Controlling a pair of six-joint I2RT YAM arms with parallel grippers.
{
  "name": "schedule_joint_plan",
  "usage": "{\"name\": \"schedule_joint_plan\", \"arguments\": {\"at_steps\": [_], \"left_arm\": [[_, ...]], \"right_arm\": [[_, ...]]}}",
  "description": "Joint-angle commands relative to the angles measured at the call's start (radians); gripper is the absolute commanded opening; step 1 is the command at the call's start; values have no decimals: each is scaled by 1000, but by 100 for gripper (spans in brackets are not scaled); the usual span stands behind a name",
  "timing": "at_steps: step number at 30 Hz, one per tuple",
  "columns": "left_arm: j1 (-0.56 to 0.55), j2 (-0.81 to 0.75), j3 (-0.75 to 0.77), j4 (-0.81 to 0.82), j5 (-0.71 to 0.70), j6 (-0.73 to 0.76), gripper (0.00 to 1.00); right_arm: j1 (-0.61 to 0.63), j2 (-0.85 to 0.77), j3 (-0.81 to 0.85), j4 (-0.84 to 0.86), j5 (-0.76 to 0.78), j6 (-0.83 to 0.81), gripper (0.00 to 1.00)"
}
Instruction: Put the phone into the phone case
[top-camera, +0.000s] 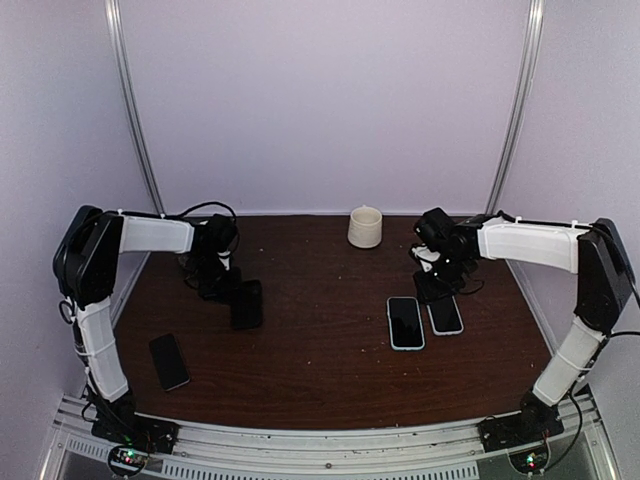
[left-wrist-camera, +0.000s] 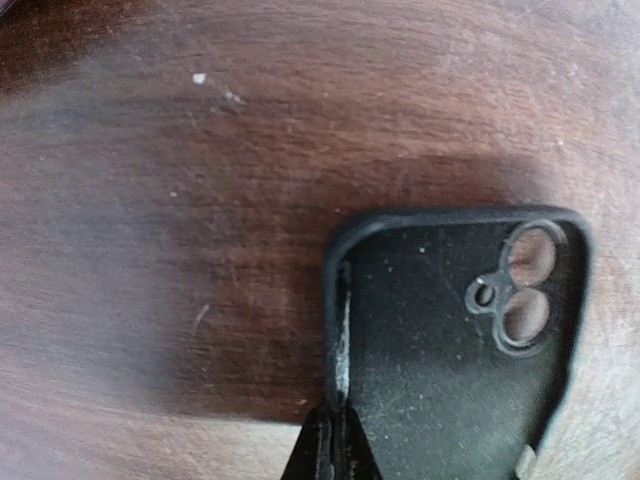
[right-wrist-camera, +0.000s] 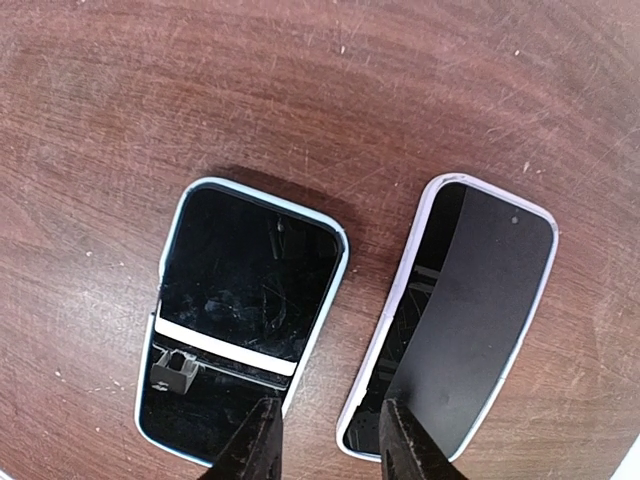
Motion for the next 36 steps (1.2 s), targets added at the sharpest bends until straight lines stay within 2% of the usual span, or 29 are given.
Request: {"name": "schedule_joint_plan", "arguments": {"at_steps": [1,4,9,17,22,27,29,32,34,36], "left_arm": [[-54,-40,-76,22,140,-59,0],[-143,-80,-67,20,133,-103,0],[-283,-36,25,21,139,-153,0],[-417,79,137,7,108,-223,1],[-422,75,147,7,108,-206,21],[-418,-13,130,-12,35,-109,28],[-411,-50,91,-26,-5,-76,23],[-388,-67,-2,-34,-20,-76,8],[-375,-43,-55,-21,56,-76,0],[-372,-6,-52,-22,133,-43,0]], "right_arm": [[18,-51,3,-15,44,15,37],[47,-56,11,-5,47,37,37],[143,-51,27,18,35,84,37],[293,-13,-29,229,-96,238,36],[338,70,-10,261,-103,275,37],[358,123,18,247,-65,272,34],[364,148,27,266,-85,271,31],[369,201,56,299,-126,266,26],[369,235,74,316,-141,270,24],[370,269,97,316,-146,270,22]]}}
